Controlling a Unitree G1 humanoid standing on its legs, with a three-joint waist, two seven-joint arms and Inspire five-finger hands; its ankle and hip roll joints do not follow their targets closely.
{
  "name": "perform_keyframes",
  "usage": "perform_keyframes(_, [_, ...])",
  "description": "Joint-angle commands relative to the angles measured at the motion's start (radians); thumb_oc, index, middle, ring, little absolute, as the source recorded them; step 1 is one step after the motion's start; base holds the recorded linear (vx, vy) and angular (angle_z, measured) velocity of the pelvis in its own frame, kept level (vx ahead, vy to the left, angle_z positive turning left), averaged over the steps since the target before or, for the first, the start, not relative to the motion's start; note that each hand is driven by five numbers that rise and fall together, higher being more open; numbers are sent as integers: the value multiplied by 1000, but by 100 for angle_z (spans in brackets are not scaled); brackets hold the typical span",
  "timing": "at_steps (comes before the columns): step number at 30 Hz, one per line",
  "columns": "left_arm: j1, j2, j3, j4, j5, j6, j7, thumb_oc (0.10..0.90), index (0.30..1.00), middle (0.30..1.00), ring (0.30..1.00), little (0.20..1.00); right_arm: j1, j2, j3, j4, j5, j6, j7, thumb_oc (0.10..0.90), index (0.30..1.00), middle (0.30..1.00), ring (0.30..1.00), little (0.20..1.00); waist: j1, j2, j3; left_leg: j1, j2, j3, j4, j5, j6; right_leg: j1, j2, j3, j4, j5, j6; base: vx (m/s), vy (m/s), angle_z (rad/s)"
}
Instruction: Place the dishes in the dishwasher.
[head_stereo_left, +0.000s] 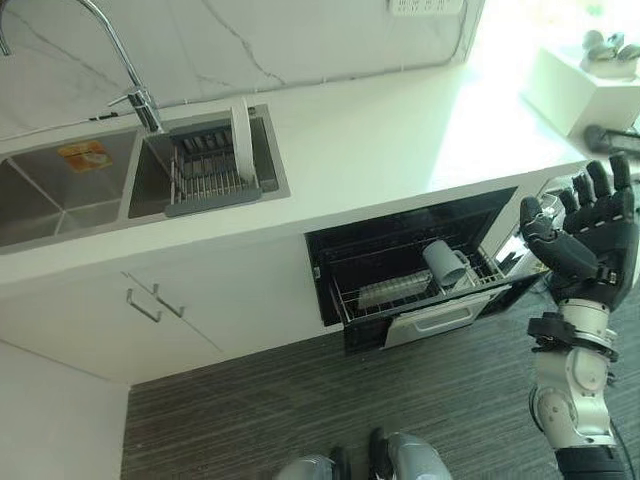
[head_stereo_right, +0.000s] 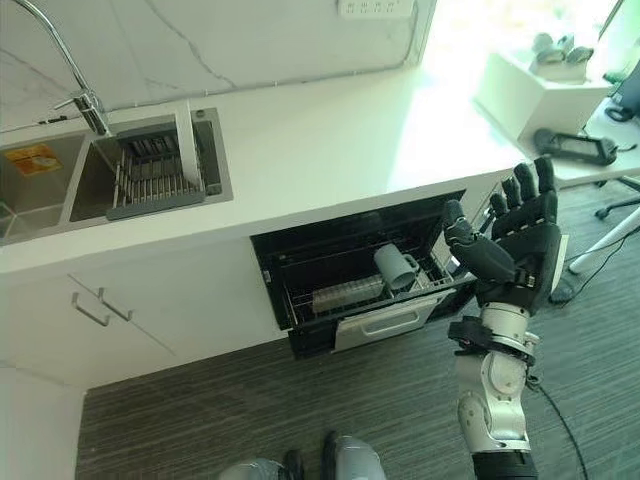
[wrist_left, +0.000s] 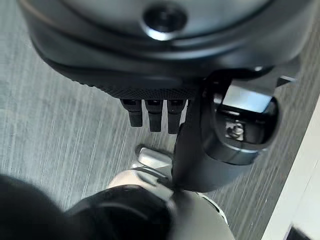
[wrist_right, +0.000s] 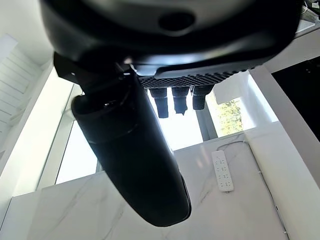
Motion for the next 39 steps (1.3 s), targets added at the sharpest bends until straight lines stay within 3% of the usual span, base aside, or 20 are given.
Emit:
perform_keyframes(1, [-20, -41, -19, -10, -7, -5, -56, 800, 900, 900, 900, 900, -108, -21, -72, -40, 3, -116, 34, 800, 900, 900, 900, 900, 38, -65, 21, -41, 83, -21, 169, 44, -34, 176, 7, 23, -179, 31, 60, 83, 88, 5])
perform_keyframes(3, [-24, -43, -7, -7, 22, 2, -53, 800, 900, 900, 900, 900, -119, -10, -61, -46, -35, -117, 35, 800, 900, 900, 900, 900, 40, -51, 15, -50, 120, -23, 90, 32, -37, 184, 14, 46, -179, 15, 74, 105, 184, -12])
perform_keyframes(7, [-24, -48, -7, 22, 16, -1, -42, 800, 900, 900, 900, 900, -133, -22, -44, -66, -36, -94, 14, 800, 900, 900, 900, 900, 38, -19, -1, -132, 193, -116, 90, 22, -76, 197, 42, 93, -179, -15, 76, 120, 242, -20])
perform_keyframes(13, [-21, -59, -17, 40, 73, -29, -25, 800, 900, 900, 900, 900, -114, -25, -57, -101, -48, -67, 16, 800, 900, 900, 900, 900, 28, 2, -13, -172, 259, -179, 90, 42, -108, 221, 28, 117, -179, -33, 89, 122, 314, -36])
perform_keyframes(18, [-31, -57, -21, 40, 79, -21, -24, 800, 900, 900, 900, 900, -102, -34, -71, -108, -55, -77, -27, 800, 900, 900, 900, 900, 31, 7, -24, -145, 233, -196, 90, 4, -98, 235, -14, 108, -179, -29, 108, 92, 342, 2])
perform_keyframes(24, [-48, -44, -60, 45, 55, -3, -33, 800, 900, 900, 900, 900, -107, -10, -77, -88, -28, -68, -21, 800, 900, 900, 900, 900, 39, 2, -42, -78, 154, -201, 90, -71, -32, 245, -64, 113, -179, 11, 141, 72, 293, 0])
perform_keyframes(29, [-31, -29, -57, 44, 5, 6, -31, 800, 900, 900, 900, 900, -114, 22, -45, -98, -49, -69, 16, 800, 900, 900, 900, 900, 42, 9, -33, -49, 126, -183, 90, -107, 35, 223, -57, 57, -140, 162, 174, 59, 168, -29])
perform_keyframes(30, [-24, -25, -50, 39, -30, 11, -21, 800, 900, 900, 900, 900, -123, 25, -35, -93, -33, -71, 24, 800, 900, 900, 900, 900, 48, 10, -28, -47, 132, -166, 90, -109, 33, 204, -62, 32, -172, 175, 174, 12, -10, -53])
perform_keyframes(32, [-20, -21, -33, 37, -47, 18, -21, 800, 900, 900, 900, 900, -132, 17, -27, -84, -14, -80, 35, 800, 900, 900, 900, 900, 51, -8, -21, -45, 123, -150, 90, -116, 24, 142, -86, 42, -179, 150, 176, 29, -91, -56])
perform_keyframes(33, [-13, -18, -21, 36, -46, 12, -27, 800, 900, 900, 900, 900, -133, 17, -25, -83, -11, -86, 46, 800, 900, 900, 900, 900, 39, -18, -15, -34, 115, -151, 90, -135, 27, 86, -99, 76, -179, 197, 190, 84, -205, -48])
perform_keyframes(34, [-9, -11, -1, 27, -53, 10, -21, 800, 900, 900, 900, 900, -124, 4, -37, -90, 19, -88, 65, 800, 900, 900, 900, 900, 48, -27, -15, -51, 130, -145, 90, -129, 15, 71, -103, 75, -179, 135, 189, 83, -187, -34])
perform_keyframes(37, [-14, -16, 0, 16, -73, 21, 11, 800, 900, 900, 900, 900, -124, 3, -35, -82, 20, -91, 75, 800, 900, 900, 900, 900, 59, -33, -27, -66, 150, -128, 90, -116, -5, 82, -111, 49, -179, 102, 189, 84, -128, 7])
perform_keyframes(39, [-14, -31, -9, 28, -16, -2, 15, 800, 900, 900, 900, 900, -132, -4, -36, -88, 2, -72, 52, 800, 900, 900, 900, 900, 74, -41, -42, -67, 165, -114, 90, -119, -20, 96, -120, 28, -179, 74, 185, 148, -107, 5])
